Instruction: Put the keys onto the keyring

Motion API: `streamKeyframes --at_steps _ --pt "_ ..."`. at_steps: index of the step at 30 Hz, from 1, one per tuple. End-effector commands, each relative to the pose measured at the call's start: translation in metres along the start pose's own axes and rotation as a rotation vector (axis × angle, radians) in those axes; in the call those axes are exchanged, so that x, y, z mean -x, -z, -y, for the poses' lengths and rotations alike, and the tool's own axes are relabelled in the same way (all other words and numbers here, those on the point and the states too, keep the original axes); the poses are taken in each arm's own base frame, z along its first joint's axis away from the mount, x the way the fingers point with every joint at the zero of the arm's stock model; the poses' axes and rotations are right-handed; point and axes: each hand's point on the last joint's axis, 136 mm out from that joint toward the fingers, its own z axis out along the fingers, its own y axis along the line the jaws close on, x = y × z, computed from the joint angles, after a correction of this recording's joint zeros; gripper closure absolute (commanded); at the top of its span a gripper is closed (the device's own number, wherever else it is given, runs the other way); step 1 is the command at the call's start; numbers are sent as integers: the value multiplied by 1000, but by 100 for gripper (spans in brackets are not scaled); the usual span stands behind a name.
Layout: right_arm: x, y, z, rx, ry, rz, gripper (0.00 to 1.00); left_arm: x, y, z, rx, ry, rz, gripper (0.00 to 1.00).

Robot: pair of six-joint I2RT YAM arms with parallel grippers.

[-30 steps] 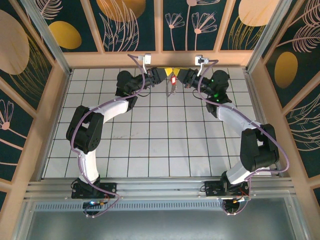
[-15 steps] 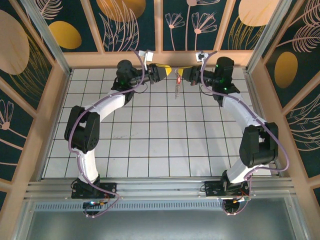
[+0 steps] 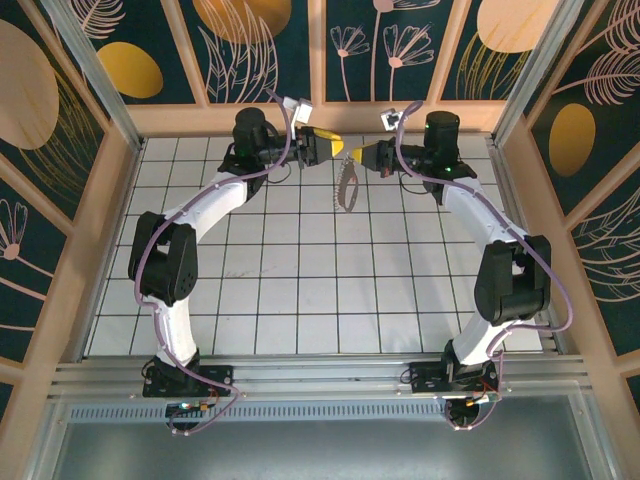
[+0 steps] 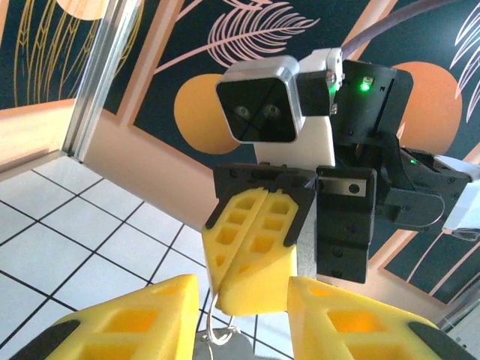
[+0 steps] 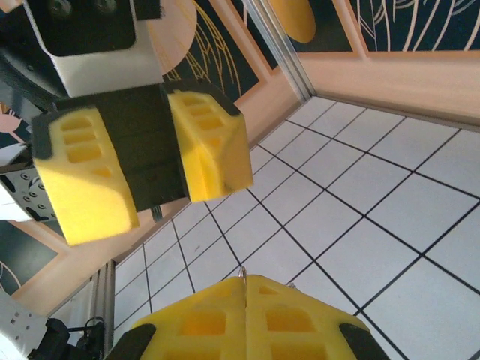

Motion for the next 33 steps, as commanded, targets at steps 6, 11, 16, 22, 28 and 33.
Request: streamKeyframes --at_steps 6,11,16,22,28,33 --pt "13 5 -15 57 41 53 100 -21 -10 4 -64 22 -35 63" --pt "16 6 -18 63 42 70 100 -26 -16 9 -87 27 -43 63" --pt "17 7 -21 66 43 79 100 -27 -19 12 -100 31 -43 65" --pt "17 8 -22 67 46 85 100 -29 -19 8 -88 40 -37 65" --pt "15 11 -22 60 49 84 100 -29 -20 0 -59 44 -24 64" --pt "15 12 -24 62 52 88 100 -30 -21 -1 -73 56 -21 65"
